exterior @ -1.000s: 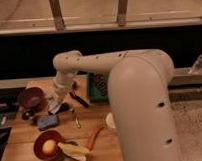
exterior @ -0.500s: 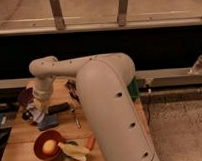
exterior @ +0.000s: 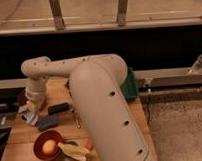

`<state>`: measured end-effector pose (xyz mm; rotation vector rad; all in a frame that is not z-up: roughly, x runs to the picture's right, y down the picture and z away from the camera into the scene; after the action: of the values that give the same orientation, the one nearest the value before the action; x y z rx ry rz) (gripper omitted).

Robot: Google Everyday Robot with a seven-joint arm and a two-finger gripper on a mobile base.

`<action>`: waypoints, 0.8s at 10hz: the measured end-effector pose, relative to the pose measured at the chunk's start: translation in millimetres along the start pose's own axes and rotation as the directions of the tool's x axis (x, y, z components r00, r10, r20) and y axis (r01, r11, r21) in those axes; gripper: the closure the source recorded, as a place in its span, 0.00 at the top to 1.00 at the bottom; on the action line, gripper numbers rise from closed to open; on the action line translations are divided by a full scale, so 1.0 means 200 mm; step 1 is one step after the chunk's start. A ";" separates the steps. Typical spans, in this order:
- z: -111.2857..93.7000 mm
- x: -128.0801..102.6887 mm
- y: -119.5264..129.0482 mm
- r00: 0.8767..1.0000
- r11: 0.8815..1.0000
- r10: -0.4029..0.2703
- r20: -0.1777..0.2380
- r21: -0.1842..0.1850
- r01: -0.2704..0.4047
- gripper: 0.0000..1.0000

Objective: Place towel in metal cup

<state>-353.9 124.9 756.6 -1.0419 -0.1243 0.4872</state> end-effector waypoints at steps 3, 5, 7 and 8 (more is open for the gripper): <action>0.08 -0.06 0.04 0.999 0.999 -0.026 -0.034 -0.025 0.025 0.00; 0.10 -0.10 0.04 0.999 0.999 -0.038 -0.039 -0.036 0.036 0.14; 0.12 -0.15 0.07 0.997 0.997 -0.061 -0.043 -0.047 0.059 0.35; 0.13 -0.18 0.08 0.997 0.996 -0.071 -0.043 -0.051 0.069 0.47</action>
<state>-399.2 136.8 760.2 -1.0929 -0.1334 0.3984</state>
